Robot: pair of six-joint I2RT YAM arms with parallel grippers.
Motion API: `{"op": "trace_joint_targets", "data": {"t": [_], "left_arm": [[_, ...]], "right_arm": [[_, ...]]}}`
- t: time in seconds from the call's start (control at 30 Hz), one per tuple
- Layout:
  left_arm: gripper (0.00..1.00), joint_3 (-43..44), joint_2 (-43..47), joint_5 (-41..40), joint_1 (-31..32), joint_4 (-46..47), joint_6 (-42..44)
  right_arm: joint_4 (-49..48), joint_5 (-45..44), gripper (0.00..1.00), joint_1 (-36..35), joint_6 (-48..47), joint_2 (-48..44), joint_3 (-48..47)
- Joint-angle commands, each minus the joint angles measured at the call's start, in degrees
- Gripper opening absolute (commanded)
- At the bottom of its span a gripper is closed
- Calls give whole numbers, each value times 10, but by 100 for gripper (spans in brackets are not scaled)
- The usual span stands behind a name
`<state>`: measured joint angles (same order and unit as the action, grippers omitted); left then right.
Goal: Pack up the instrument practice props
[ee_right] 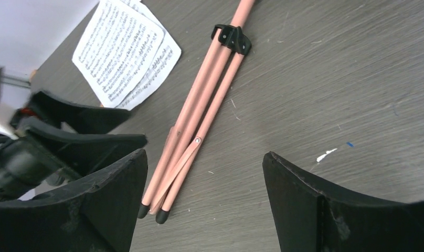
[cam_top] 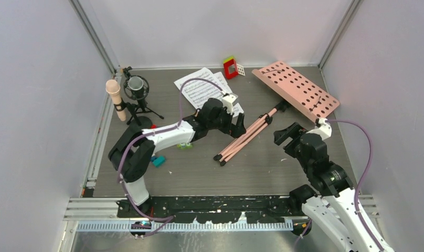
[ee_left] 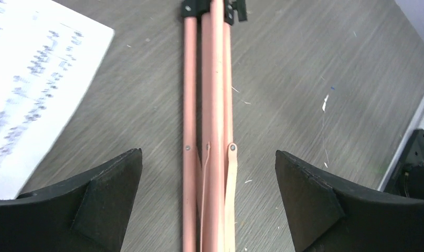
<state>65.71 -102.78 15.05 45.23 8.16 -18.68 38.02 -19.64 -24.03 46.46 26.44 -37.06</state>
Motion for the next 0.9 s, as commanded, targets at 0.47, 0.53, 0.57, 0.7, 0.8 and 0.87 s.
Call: {"op": "trace_joint_targets", "data": {"t": [0.47, 0.53, 0.57, 0.7, 0.8, 0.87], "left_arm": [[100, -47, 328, -303, -9, -325, -31], [100, -78, 382, -334, -9, -333, -46], [100, -95, 411, -347, -9, -336, -57], [100, -159, 526, -387, -9, -363, -77], [100, -204, 600, -438, -9, -410, -112], [100, -233, 650, -477, -9, -425, -133]], "right_arm": [[93, 63, 100, 0, 2, 146, -113], [74, 69, 100, 0, 3, 134, -102], [66, 69, 100, 0, 3, 128, -96], [54, 55, 100, 0, -1, 107, -83], [54, 26, 100, 0, -1, 91, -70], [49, 3, 100, 0, 5, 74, -55]]}}
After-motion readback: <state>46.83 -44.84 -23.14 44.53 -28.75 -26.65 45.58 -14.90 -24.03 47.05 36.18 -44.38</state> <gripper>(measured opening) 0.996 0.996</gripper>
